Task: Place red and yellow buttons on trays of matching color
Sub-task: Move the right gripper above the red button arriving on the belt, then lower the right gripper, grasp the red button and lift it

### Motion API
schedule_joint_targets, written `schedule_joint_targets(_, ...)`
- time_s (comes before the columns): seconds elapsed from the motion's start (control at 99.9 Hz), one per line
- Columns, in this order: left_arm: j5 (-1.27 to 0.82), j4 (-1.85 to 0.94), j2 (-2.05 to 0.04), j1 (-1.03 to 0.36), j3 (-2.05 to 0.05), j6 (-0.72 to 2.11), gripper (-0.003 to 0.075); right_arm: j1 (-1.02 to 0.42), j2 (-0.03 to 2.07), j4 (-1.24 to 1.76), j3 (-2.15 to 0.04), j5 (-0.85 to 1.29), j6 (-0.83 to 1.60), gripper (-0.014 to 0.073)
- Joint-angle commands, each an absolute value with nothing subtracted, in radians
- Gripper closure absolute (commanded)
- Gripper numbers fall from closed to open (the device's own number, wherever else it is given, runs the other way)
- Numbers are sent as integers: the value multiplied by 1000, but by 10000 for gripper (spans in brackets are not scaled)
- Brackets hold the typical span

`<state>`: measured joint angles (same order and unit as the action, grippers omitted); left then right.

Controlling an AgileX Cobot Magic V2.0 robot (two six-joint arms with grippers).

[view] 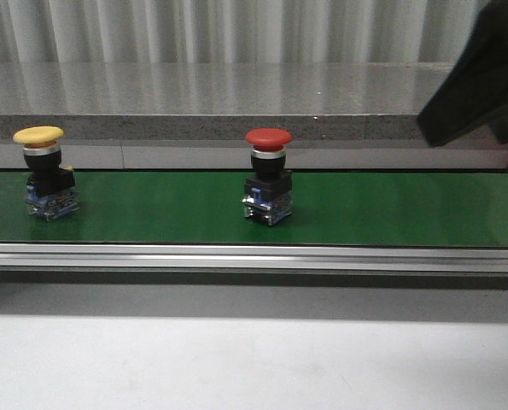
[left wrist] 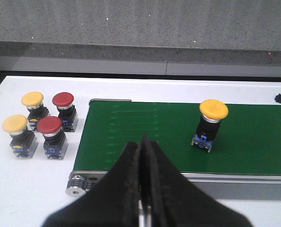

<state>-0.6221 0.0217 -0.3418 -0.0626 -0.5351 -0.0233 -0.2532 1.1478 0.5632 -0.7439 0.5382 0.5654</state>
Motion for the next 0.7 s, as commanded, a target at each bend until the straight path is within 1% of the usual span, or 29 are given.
schedule_joint_targets(0.0,-546,13,-347,-70,-563,-25,741,-301,1215,597,-819,459,579,1)
schedule_joint_targets(0.26,-546,13,-347,-70,-563,-25,741,-383,1447,597,-971,421,587,1)
schedule_joint_targets(0.541,-546,13,-347,-70,-563,-25,741,-400,1606,597,-1106,410,587,11)
schedule_joint_targets(0.611,-546,13,-347,-70,-563,-25,741,-400,1622,597,-1121,410,587,85)
schedule_joint_targets(0.661,-546,13,-347,-70,-563,-25,741,-400,1625,597,-1126,410,587,198)
schedule_joint_targets(0.681,-546,13,-347,-70,-563,-25,741,-400,1625,597,-1127,415,587,230)
schedule_joint_targets(0.691,-546,13,-347,-70,-563,-25,741,-400,1625,597,-1129,416,587,263)
